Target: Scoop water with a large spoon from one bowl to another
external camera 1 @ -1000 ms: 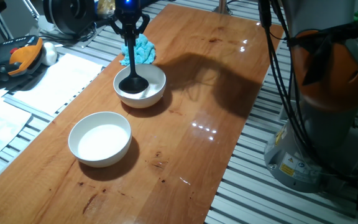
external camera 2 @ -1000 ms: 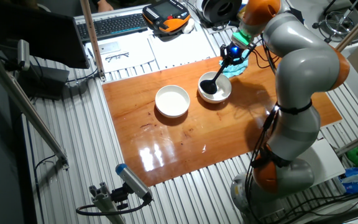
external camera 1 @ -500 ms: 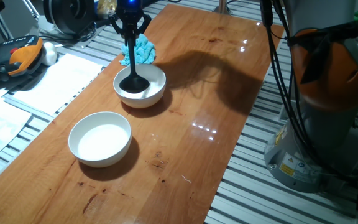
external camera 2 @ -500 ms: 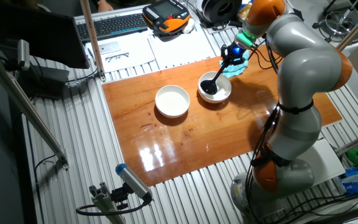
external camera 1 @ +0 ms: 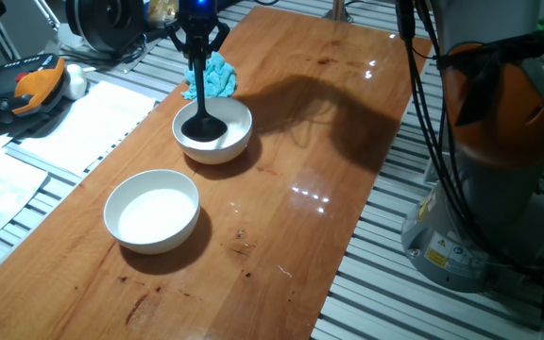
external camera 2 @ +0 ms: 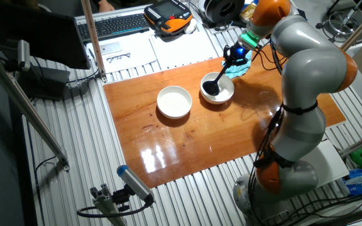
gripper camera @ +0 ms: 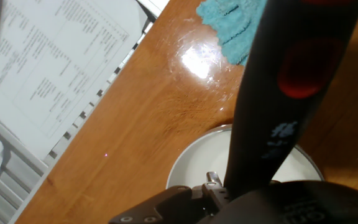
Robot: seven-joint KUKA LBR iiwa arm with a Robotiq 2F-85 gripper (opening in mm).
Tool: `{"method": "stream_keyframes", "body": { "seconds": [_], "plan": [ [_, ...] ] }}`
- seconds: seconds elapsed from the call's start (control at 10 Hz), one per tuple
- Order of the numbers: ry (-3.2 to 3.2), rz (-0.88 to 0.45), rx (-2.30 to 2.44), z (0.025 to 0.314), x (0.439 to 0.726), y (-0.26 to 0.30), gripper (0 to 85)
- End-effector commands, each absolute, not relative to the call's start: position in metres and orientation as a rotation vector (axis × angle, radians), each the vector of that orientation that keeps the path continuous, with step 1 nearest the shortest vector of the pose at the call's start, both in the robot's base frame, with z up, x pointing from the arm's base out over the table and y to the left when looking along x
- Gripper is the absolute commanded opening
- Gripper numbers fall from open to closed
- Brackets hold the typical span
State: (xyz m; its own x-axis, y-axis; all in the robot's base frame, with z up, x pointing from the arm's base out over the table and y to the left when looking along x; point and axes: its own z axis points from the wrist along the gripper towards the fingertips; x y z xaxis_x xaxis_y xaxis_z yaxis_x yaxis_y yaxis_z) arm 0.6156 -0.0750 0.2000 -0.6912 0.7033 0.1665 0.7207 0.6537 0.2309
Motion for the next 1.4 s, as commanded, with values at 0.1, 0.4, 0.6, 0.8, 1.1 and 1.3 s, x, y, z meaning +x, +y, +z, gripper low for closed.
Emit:
{"method": "stream_keyframes", "body": {
  "seconds": [0.1, 0.4, 0.6, 0.8, 1.1, 1.3],
  "plan": [
    [-2.811, -0.446, -1.181, 0.2003, 0.6158, -0.0747, 0.0],
    [-2.818, -0.48, -1.149, 0.2008, 0.6158, -0.0737, 0.0],
    [-2.821, -0.506, -1.135, 0.2019, 0.6161, -0.0706, 0.0],
    [-2.825, -0.537, -1.111, 0.2019, 0.6161, -0.0706, 0.0],
    [-2.828, -0.58, -1.084, 0.203, 0.6164, -0.0682, 0.0],
    [-2.828, -0.609, -1.072, 0.2032, 0.6166, -0.0679, 0.0]
  ]
}}
